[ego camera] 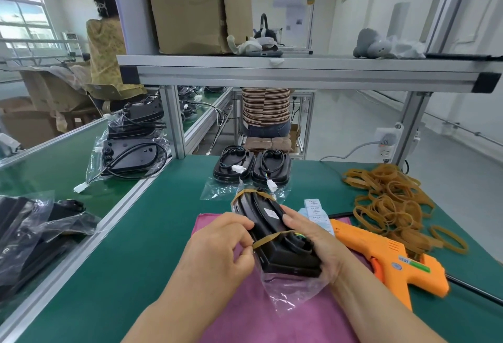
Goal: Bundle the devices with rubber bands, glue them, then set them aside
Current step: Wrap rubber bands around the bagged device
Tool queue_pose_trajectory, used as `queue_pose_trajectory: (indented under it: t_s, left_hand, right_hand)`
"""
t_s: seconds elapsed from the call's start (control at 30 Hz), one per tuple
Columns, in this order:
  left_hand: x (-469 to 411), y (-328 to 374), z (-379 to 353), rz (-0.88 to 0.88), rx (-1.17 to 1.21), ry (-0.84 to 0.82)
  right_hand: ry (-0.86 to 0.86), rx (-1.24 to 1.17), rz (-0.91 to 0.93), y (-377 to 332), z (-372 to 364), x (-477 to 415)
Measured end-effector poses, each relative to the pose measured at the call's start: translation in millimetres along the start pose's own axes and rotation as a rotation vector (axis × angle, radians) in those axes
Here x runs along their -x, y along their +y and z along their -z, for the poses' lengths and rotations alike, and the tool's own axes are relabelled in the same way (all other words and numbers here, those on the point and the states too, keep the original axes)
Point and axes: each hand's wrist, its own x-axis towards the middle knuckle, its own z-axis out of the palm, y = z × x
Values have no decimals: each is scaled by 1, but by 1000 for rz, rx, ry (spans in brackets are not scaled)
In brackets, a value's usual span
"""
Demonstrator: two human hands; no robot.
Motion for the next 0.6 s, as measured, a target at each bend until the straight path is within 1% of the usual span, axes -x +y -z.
queue_pose_trajectory:
  t_s: [0.07,0.13,0.23,0.3,0.33,0.4,0.47,0.6]
  left_hand:
    - [0,-7,-5,6,3,26]
    - [1,-16,-11,6,-17,34]
    - [6,-39,-20,33,-71,-11]
    - [11,-54,-24,69,-133,-79]
    - [12,-60,-25,93,-177,-133]
    - [11,-65,-25,136,-304,-294]
    - [7,-67,-25,151,-367,-420]
    - [-4,-67,-20,175,-302,-500]
  right_hand:
    - [11,15,-7,1,2,-2]
    - [63,58,-4,1,3,-4]
    - [247,146,30,4,2,-6]
    - [368,263,61,8,0,-7]
    - [401,337,66,11,0,-7]
    - [437,528,49,17,-1,-8]
    - [459,767,22,18,-4,-6]
    - [500,1370,-28,2,-6,-3]
